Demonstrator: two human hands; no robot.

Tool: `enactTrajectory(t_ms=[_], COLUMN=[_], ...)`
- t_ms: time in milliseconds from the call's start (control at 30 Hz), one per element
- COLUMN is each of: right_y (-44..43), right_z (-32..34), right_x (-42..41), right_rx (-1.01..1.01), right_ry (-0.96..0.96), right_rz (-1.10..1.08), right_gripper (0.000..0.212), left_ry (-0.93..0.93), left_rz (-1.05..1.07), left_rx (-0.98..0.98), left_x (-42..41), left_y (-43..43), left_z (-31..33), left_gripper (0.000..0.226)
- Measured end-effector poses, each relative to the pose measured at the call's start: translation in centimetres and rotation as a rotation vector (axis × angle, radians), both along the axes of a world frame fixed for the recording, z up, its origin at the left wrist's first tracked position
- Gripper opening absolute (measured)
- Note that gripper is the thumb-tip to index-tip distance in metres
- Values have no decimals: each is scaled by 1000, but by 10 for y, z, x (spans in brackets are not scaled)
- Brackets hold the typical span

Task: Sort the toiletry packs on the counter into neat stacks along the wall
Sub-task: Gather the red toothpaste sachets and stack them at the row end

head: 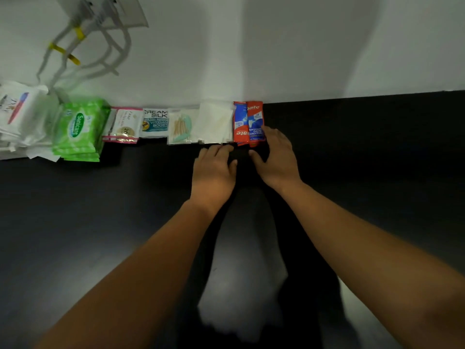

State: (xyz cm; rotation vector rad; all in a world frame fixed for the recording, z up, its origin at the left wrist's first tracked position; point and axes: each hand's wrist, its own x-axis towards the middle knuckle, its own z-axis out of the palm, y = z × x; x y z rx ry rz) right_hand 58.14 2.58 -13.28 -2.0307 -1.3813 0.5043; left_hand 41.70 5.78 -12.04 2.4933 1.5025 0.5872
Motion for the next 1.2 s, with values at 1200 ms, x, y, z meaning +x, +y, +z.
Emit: enactTrajectory(t_ms=[1200], right_y=[29], right_z=[61], right_x=[9], right_rx=[-474], right_ry=[-99], right_rz=[36], right_gripper=[52], left_ry=[151], left_rz=[101], left_rx=[-335], left_x=[83], left_y=[16], left_z=[44], left_gripper=[28])
